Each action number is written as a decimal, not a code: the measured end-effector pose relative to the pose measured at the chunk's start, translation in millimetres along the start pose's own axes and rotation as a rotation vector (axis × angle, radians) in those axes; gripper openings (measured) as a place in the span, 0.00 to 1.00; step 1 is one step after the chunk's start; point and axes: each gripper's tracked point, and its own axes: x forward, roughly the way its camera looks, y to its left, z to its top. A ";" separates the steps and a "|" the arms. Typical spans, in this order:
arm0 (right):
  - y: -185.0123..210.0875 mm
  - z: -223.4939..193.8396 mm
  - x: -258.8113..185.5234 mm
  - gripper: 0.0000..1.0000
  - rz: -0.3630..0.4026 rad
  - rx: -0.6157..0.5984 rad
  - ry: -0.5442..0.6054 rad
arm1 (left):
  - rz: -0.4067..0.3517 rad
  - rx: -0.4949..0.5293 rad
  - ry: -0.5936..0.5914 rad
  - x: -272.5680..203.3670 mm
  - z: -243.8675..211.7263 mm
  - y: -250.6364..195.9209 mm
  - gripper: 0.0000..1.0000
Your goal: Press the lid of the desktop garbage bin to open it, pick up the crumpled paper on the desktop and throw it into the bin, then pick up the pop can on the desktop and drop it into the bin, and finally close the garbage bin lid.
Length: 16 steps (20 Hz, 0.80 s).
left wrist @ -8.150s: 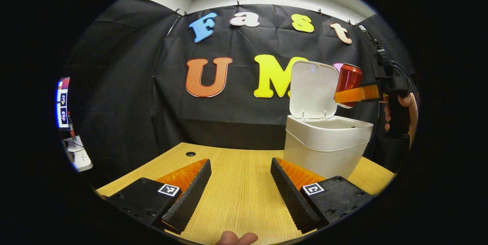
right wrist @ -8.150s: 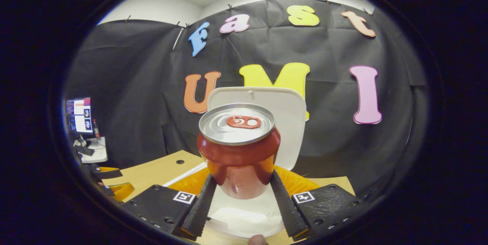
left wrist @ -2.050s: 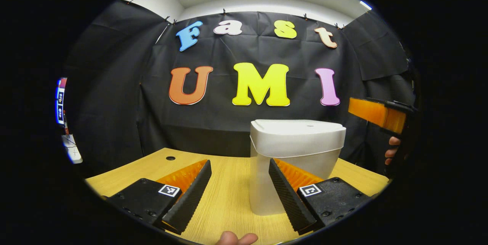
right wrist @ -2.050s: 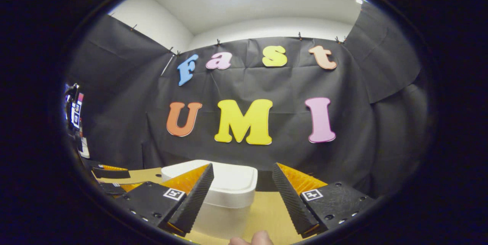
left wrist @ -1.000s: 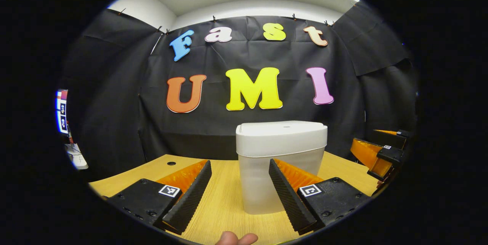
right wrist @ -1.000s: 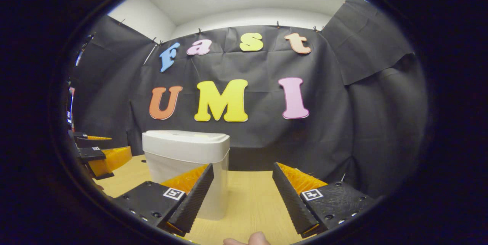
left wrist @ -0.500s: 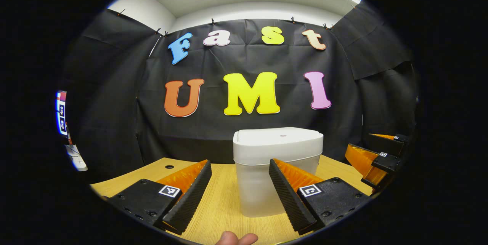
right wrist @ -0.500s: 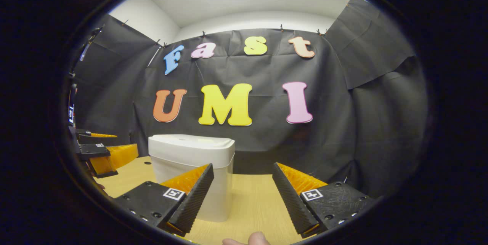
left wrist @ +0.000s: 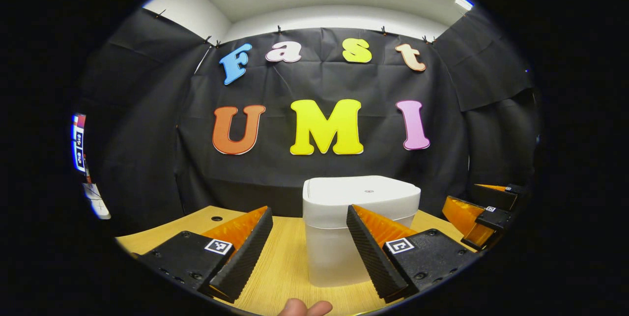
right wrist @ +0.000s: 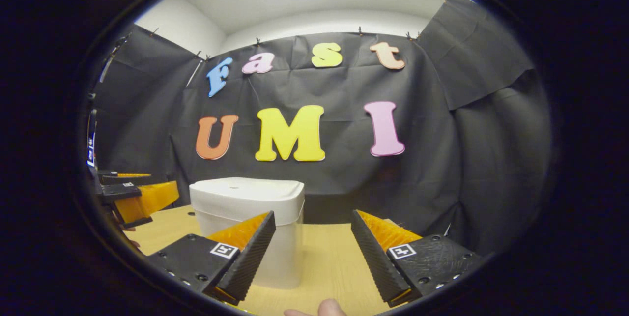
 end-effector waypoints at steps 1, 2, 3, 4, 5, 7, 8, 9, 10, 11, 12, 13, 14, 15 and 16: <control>1.4 2.2 1.7 0.97 0.002 -0.006 -0.002 | -0.009 -0.005 0.008 1.4 -2.2 -3.7 0.97; 2.0 2.9 2.6 0.95 0.003 -0.012 -0.003 | -0.016 -0.005 0.007 1.0 -0.9 -7.7 0.97; 3.2 3.2 3.8 0.95 0.003 -0.010 -0.002 | -0.013 -0.003 0.001 0.8 0.3 -7.7 0.97; 5.1 2.1 3.4 0.95 0.003 0.003 0.008 | -0.003 -0.013 -0.005 1.8 -0.7 -5.0 0.97; 7.0 -2.8 1.5 0.97 0.008 0.013 0.024 | -0.005 -0.031 0.010 3.8 -6.8 -5.4 0.97; 7.9 -3.8 0.4 0.95 0.016 0.021 0.028 | -0.013 -0.067 0.053 2.8 -22.3 -8.6 0.97; 4.2 -2.9 0.9 0.95 0.014 0.019 0.027 | -0.014 -0.073 0.056 1.8 -20.3 -8.5 0.97; 1.4 -2.1 0.3 0.95 0.009 0.021 0.026 | -0.004 -0.069 0.053 1.7 -18.8 -4.6 0.97; -0.8 -1.1 0.5 0.95 0.006 0.024 0.024 | 0.009 -0.057 0.047 1.0 -16.2 -0.3 0.98; -1.4 -2.7 0.5 0.95 0.003 0.028 0.026 | 0.014 -0.049 0.044 1.5 -14.1 2.7 0.98; -1.5 -5.0 -0.1 0.95 0.002 0.033 0.030 | 0.014 -0.049 0.046 2.0 -18.1 3.1 0.98; 0.7 -6.1 -0.5 0.95 0.006 0.038 0.034 | 0.012 -0.052 0.048 2.3 -19.3 2.8 0.97; 4.3 -8.6 -0.6 0.95 0.015 0.036 0.040 | 0.008 -0.055 0.049 1.4 -20.6 1.6 0.97; 7.9 -11.4 -0.2 0.95 0.021 0.026 0.044 | 0.005 -0.059 0.049 2.0 -21.4 0.4 0.97; 8.7 -13.2 1.2 0.96 0.020 0.018 0.046 | 0.007 -0.060 0.054 3.6 -22.1 2.1 0.97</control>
